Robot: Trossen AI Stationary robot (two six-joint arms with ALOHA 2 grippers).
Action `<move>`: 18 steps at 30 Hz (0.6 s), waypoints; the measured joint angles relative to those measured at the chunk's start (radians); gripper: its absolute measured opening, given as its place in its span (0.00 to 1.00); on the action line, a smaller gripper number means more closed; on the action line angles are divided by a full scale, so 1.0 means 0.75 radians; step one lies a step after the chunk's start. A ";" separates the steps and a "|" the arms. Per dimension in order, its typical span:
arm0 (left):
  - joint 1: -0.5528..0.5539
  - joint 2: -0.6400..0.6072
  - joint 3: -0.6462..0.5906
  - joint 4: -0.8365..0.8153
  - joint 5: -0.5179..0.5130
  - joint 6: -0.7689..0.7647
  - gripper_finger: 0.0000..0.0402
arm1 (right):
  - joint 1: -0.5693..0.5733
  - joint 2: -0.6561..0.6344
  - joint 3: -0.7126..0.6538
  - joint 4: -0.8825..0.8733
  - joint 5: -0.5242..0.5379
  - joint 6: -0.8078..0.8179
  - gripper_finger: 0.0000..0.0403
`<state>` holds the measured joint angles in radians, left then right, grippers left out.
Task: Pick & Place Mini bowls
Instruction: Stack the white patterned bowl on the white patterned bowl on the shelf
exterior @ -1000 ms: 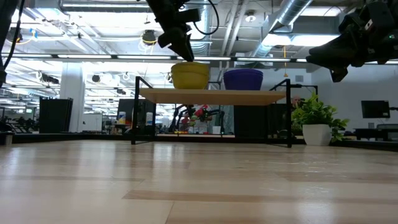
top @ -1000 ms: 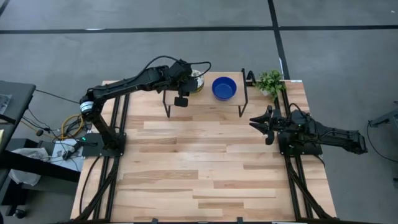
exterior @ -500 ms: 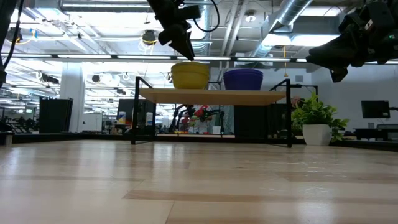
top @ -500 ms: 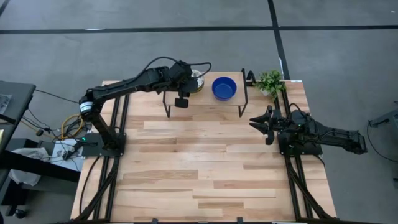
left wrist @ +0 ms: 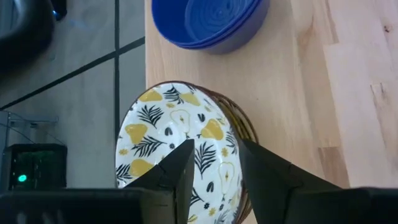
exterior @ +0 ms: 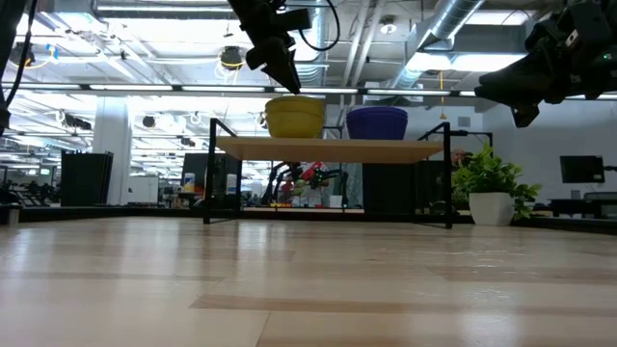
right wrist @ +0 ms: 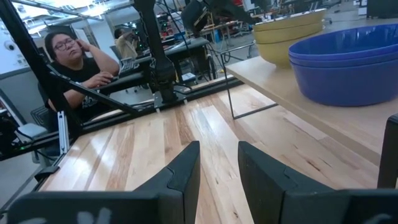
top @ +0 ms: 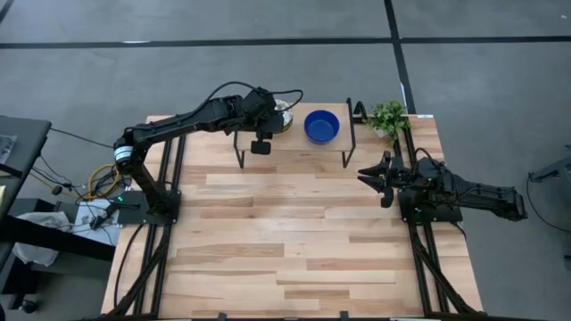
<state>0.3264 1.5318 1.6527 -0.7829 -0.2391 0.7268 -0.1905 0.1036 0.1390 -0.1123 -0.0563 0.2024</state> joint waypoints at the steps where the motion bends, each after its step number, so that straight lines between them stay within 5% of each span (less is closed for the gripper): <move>1: -0.001 0.000 0.000 -0.002 0.000 0.000 0.32 | 0.000 0.000 0.000 0.000 0.000 0.000 0.24; 18: -0.017 0.009 0.000 -0.003 0.001 -0.033 0.32 | 0.000 0.000 0.000 0.000 0.000 0.001 0.24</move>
<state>0.3138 1.5383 1.6524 -0.7849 -0.2386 0.7020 -0.1905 0.1034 0.1390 -0.1123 -0.0563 0.2031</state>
